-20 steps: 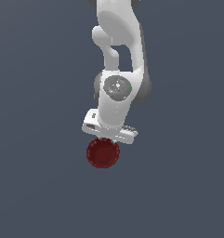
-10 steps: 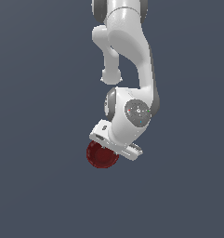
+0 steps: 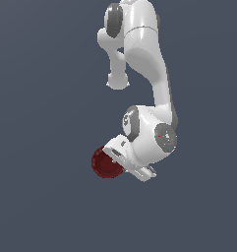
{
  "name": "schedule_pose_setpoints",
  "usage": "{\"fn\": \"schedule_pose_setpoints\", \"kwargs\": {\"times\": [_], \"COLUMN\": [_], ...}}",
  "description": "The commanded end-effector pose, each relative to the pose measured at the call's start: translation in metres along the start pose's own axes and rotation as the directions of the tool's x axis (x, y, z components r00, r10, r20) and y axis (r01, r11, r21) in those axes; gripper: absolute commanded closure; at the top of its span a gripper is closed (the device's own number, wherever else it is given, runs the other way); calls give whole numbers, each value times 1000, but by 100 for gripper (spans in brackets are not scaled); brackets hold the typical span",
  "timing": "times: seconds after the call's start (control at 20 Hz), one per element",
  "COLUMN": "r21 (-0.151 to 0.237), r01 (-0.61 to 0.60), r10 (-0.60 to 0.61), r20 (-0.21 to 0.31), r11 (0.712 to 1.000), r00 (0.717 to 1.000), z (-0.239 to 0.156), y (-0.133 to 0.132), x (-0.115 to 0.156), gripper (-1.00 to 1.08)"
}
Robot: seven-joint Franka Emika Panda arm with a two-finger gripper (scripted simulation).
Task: Pick up the object and move it to a goal position.
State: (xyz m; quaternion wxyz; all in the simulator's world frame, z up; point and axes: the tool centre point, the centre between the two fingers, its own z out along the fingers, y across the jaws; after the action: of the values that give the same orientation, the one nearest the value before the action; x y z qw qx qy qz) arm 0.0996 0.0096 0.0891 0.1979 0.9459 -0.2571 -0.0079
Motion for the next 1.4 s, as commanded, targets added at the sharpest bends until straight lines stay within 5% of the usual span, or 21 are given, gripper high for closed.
{"fn": "schedule_pose_setpoints", "kwargs": {"times": [0.0,1.35], "r21": [-20,-75], "r01": [-25,-118], "r10": [25,115], "r20": [-12,-45], "r11": [999,990], "r00": [1000,992], "z": [2,19], "y": [-5,-24], "x": [1,0], "gripper": [-20,-20]}}
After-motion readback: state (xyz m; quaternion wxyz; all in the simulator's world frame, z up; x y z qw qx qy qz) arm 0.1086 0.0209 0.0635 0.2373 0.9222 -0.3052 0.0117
